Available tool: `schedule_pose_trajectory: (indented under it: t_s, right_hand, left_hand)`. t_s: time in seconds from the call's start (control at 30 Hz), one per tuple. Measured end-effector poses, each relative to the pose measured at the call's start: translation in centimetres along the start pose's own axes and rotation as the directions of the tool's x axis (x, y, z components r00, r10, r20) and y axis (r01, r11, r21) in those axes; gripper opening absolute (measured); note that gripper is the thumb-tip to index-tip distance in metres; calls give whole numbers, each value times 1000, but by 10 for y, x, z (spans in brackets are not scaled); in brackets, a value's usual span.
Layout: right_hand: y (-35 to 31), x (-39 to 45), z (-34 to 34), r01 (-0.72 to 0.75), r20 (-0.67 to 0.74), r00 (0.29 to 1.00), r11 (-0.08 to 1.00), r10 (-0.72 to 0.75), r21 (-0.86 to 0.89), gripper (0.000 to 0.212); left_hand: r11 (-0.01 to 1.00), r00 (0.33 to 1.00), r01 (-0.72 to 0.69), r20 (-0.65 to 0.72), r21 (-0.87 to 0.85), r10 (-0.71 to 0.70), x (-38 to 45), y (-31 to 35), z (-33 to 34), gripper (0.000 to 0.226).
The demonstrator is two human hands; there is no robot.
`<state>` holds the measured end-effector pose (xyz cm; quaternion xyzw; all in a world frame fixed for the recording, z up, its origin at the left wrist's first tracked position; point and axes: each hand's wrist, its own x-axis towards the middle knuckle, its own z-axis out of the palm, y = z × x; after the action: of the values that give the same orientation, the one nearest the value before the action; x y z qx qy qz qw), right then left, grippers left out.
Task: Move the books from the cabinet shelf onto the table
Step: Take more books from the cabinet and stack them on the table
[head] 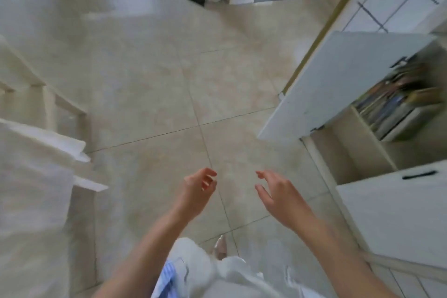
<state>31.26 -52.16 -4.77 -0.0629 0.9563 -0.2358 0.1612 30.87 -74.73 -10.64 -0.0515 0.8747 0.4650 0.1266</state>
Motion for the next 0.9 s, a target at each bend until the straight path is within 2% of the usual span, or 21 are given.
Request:
schedule_pose_trajectory:
  t_s: [0.2, 0.47, 0.73, 0.9]
  right_hand:
    - [100, -1, -59, -234, -95, 967, 971, 237, 48, 42]
    - [192, 16, -120, -437, -196, 865, 886, 462, 158, 46]
    - [276, 55, -181, -554, -192, 784, 805, 591, 215, 47]
    - [337, 76, -224, -610, -186, 744, 766, 642, 204, 48]
  left_hand:
    - [984, 956, -161, 260, 81, 135, 78, 90, 82, 15]
    - [910, 841, -384, 466, 158, 274, 182, 184, 165, 18]
    - [799, 666, -579, 659, 162, 349, 263, 285, 255, 24]
    - [791, 635, -591, 696, 159, 336, 302, 337, 319, 26]
